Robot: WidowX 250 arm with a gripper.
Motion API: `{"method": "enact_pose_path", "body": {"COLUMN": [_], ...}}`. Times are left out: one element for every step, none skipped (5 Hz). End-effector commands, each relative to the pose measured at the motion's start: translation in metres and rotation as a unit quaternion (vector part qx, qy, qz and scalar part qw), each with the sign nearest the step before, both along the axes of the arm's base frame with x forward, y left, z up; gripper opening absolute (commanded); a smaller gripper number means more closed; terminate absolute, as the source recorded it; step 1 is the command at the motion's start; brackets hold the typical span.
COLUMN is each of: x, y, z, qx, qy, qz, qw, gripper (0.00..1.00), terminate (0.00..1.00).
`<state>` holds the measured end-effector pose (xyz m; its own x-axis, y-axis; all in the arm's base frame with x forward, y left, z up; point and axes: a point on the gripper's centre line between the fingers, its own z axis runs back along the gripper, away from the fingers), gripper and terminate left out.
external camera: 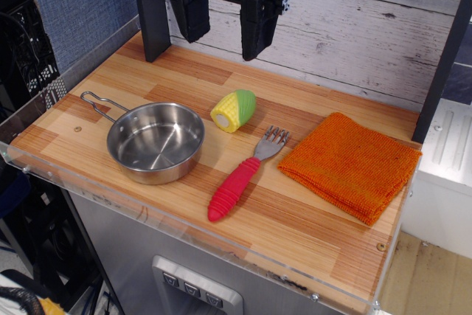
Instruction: Pick up fork and place between pot and cloth.
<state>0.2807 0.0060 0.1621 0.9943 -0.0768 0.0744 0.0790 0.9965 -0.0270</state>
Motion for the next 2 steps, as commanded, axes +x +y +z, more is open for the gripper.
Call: {"method": "enact_pose_path", "body": {"x": [0.0004,0.0004], "y": [0.0026,0.0026], "z": [0.0165,0.0165], "qx": [0.0,0.0], "qy": [-0.023,-0.023], "qz": [0.005,0.005], "qw": [0.9997,0.9997], "gripper": [1.0,1.0], "terminate": [0.0,1.0]}}
